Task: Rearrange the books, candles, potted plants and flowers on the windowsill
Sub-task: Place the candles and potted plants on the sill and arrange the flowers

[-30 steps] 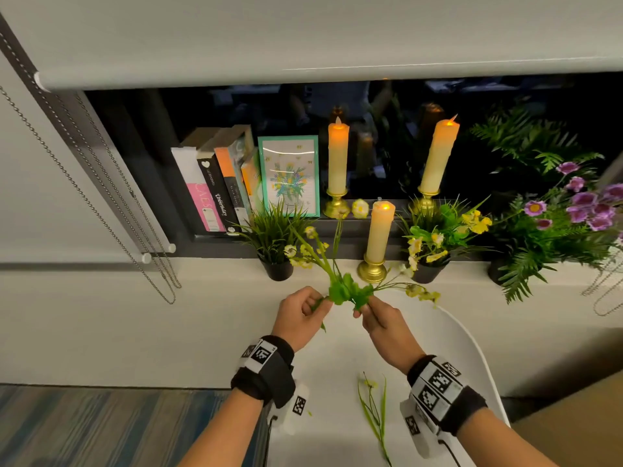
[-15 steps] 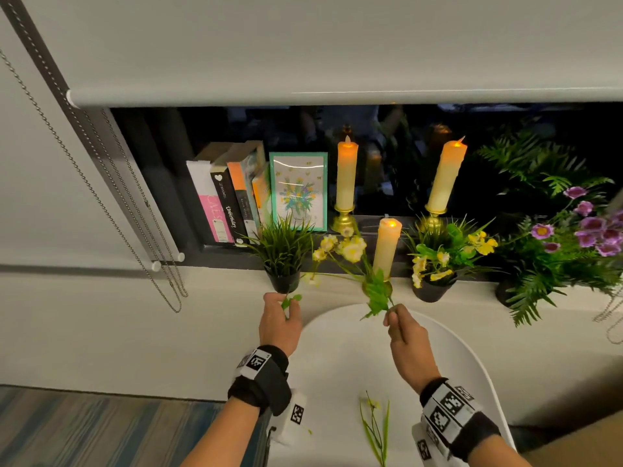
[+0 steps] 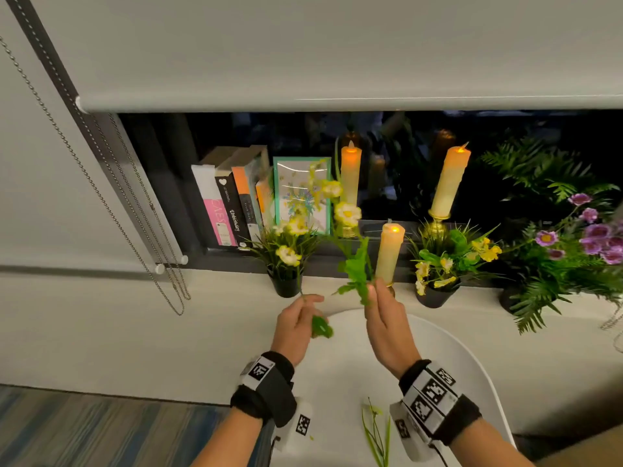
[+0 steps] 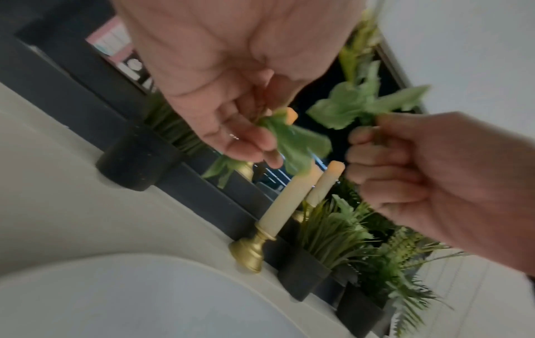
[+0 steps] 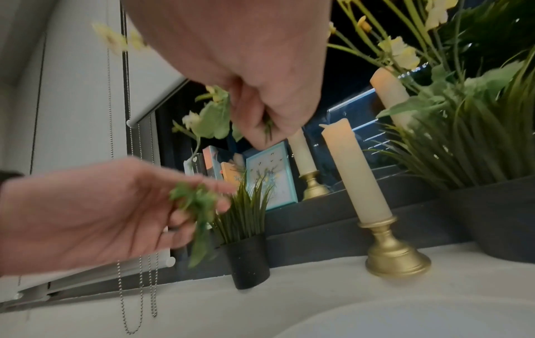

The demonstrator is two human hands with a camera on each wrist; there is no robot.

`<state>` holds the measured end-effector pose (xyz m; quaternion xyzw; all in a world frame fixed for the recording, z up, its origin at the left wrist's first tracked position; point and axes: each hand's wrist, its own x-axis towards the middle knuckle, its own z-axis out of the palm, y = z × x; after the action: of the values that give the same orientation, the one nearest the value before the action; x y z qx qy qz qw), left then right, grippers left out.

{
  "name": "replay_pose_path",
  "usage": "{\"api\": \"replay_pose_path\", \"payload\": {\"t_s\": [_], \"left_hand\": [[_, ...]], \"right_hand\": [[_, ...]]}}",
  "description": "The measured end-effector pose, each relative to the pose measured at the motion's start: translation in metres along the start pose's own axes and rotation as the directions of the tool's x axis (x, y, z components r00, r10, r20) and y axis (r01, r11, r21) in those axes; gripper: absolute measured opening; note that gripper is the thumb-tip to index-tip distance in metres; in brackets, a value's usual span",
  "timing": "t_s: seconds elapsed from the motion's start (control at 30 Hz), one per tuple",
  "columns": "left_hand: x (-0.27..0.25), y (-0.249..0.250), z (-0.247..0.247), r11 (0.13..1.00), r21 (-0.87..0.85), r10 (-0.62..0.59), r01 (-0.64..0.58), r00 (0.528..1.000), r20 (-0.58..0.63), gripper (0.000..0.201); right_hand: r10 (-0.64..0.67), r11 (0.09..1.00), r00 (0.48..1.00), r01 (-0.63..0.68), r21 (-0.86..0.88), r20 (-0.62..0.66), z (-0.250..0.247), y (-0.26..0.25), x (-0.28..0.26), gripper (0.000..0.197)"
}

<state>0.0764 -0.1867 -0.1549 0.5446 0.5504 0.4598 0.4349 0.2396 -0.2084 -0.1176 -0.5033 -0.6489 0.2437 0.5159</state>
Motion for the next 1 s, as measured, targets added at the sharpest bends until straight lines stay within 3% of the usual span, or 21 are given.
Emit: {"api": "replay_pose_path", "payload": {"t_s": [0.1, 0.17, 0.37, 0.5, 0.57, 0.7, 0.87, 1.0], "left_hand": [[-0.009, 0.015, 0.016, 0.996, -0.031, 0.089, -0.085, 0.983, 0.160, 0.027], [-0.013, 0.020, 0.024, 0.995, -0.032, 0.101, -0.097, 0.975, 0.199, 0.024], [-0.004, 0.019, 0.023, 0.994, -0.027, 0.105, -0.102, 0.979, 0.177, 0.020], [-0.002, 0.019, 0.025, 0.986, 0.084, 0.128, -0.146, 0.974, 0.189, 0.022], [-0.002, 0.019, 0.026, 0.989, 0.081, 0.110, -0.124, 0.980, 0.167, 0.016], [-0.001, 0.023, 0.025, 0.994, 0.018, 0.100, -0.103, 0.986, 0.131, 0.012], [-0.002, 0.035, 0.017, 0.990, -0.037, 0.138, -0.134, 0.982, 0.129, 0.006], [0.001, 0.035, 0.011, 0.982, 0.033, 0.182, -0.188, 0.974, 0.137, 0.014]], "right_hand": [[0.034, 0.999, 0.998, -0.033, -0.019, 0.049, 0.010, -0.001, 0.001, 0.027], [0.050, 0.998, 0.993, -0.046, -0.036, 0.106, 0.014, -0.002, -0.001, 0.023], [-0.052, 0.985, 0.974, 0.087, -0.151, 0.219, 0.018, 0.009, -0.009, 0.019], [0.034, 0.971, 0.951, 0.041, -0.236, 0.306, 0.015, 0.024, -0.004, 0.022], [0.039, 0.976, 0.940, 0.037, -0.216, 0.339, 0.012, 0.024, -0.004, 0.021], [0.129, 0.923, 0.891, 0.052, -0.382, 0.435, 0.006, 0.025, -0.001, 0.032], [0.034, 0.991, 0.870, 0.035, -0.131, 0.492, 0.007, 0.029, 0.002, 0.031], [-0.020, 0.982, 0.891, 0.101, -0.157, 0.453, 0.010, 0.036, 0.008, 0.010]]}}
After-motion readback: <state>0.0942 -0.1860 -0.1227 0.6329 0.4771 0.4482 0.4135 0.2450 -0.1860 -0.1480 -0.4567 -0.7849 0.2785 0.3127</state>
